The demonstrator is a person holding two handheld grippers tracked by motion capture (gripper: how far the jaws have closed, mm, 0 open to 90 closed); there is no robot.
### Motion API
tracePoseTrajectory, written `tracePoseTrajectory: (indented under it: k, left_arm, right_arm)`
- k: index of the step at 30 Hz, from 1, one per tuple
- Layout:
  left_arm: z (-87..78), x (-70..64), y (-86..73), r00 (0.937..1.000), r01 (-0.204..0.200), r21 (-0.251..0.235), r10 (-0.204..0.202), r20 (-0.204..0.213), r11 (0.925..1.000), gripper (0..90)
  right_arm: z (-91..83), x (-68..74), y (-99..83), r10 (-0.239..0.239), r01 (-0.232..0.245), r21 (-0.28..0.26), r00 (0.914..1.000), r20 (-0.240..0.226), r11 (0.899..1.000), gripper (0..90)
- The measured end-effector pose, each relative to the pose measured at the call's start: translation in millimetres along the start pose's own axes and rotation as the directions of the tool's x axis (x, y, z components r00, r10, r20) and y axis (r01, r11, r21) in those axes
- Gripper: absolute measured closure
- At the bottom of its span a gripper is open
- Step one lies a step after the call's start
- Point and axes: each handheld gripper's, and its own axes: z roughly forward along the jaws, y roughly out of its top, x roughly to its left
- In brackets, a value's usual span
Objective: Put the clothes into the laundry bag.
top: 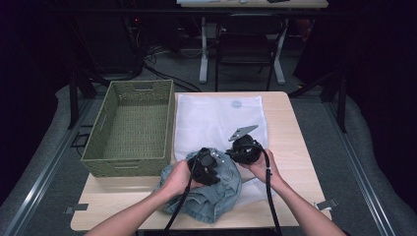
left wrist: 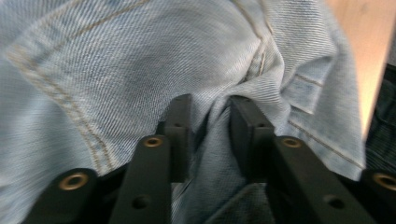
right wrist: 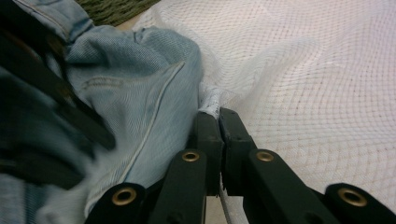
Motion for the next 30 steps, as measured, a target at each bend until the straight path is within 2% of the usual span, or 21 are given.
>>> tracePoseTrajectory:
  k: [1,2,3,5,7,8,9,11,14,15,17,19,21,24,28,29,30]
  left_arm:
    - [4.5,0.5,-0.1,1.0000,-0.001,0.013,0.001,0.000,0.9999,76.6]
    - [9.8,1.9,-1.0,0.9998,0.012,0.011,-0.012,-0.016,0.9999,77.6]
    - [12.5,4.3,-1.8,0.9993,0.038,0.007,-0.038,-0.005,0.9993,79.1]
    - [12.8,9.0,-3.3,0.9971,0.074,-0.004,-0.074,-0.019,0.9973,81.0]
    - [10.9,12.1,-4.4,0.9919,0.120,-0.033,-0.121,-0.039,0.9922,83.0]
    - [9.1,14.0,-4.3,0.9909,0.125,-0.033,-0.126,-0.047,0.9917,83.8]
    - [7.9,16.7,-4.7,0.9870,0.142,-0.057,-0.146,-0.068,0.9882,84.3]
    - [5.4,25.3,-6.4,0.9763,0.194,-0.090,-0.201,-0.080,0.9769,85.0]
    - [6.1,31.7,-10.2,0.9654,0.224,-0.132,-0.239,-0.105,0.9655,85.0]
    - [6.4,32.9,-11.2,0.9636,0.233,-0.144,-0.248,-0.100,0.9619,85.0]
    - [6.1,33.0,-12.1,0.9637,0.232,-0.151,-0.248,-0.098,0.9609,84.8]
    - [3.6,30.1,-12.2,0.9670,0.219,-0.161,-0.236,-0.095,0.9623,81.5]
    - [-6.1,25.6,-12.7,0.9754,0.184,-0.166,-0.201,-0.090,0.9688,73.8]
    - [-23.7,19.8,-14.3,0.9791,0.165,-0.191,-0.184,-0.088,0.9678,60.4]
    - [-48.8,19.8,-16.3,0.9724,0.138,-0.231,-0.176,-0.153,0.9632,42.0]
    - [-55.0,20.7,-16.6,0.9704,0.127,-0.247,-0.172,-0.169,0.9606,39.5]
    - [-59.3,22.8,-15.8,0.9683,0.123,-0.247,-0.171,-0.182,0.9611,37.6]
  right_arm:
    - [-1.0,0.9,0.5,-0.010,0.010,-0.006,1.0000,-0.002,1.000,88.6]
    - [-1.9,2.1,1.0,-0.009,0.009,-0.007,1.0000,-0.003,1.000,88.7]
    - [-4.1,3.2,1.6,-0.010,0.009,-0.017,0.9999,-0.008,1.000,88.7]
    - [-8.1,5.0,3.0,-0.013,0.013,-0.028,0.9998,-0.013,1.000,88.7]
    - [-13.0,7.1,4.9,-0.011,0.010,-0.045,0.9996,-0.025,0.999,88.7]
    - [-15.4,8.1,5.9,-0.015,0.013,-0.053,0.9995,-0.028,0.998,88.7]
    - [-17.1,8.9,6.6,-0.015,0.013,-0.062,0.9994,-0.032,0.998,88.8]
    - [-20.5,10.9,8.4,-0.021,0.018,-0.070,0.9990,-0.039,0.997,88.7]
    - [-18.8,12.7,7.6,-0.025,0.023,-0.055,0.9986,-0.047,0.998,88.8]
    - [-16.3,13.0,6.7,-0.026,0.023,-0.042,0.9984,-0.050,0.999,88.7]
    - [-12.6,12.8,5.1,-0.025,0.024,-0.030,0.9985,-0.048,0.999,88.7]
    - [-11.1,11.8,4.7,-0.029,0.028,-0.028,0.9989,-0.037,0.999,88.7]
    - [-11.1,10.5,4.5,-0.025,0.024,-0.032,0.9990,-0.037,0.999,88.7]
    - [-11.6,8.7,4.0,-0.026,0.025,-0.031,0.9992,-0.030,0.999,88.7]
    - [-11.7,6.0,3.9,-0.019,0.018,-0.029,0.9995,-0.024,0.999,88.7]
    - [-11.7,5.8,4.0,-0.019,0.019,-0.029,0.9995,-0.025,0.999,88.7]
    - [-11.7,5.7,4.2,-0.019,0.019,-0.030,0.9995,-0.025,0.999,88.7]
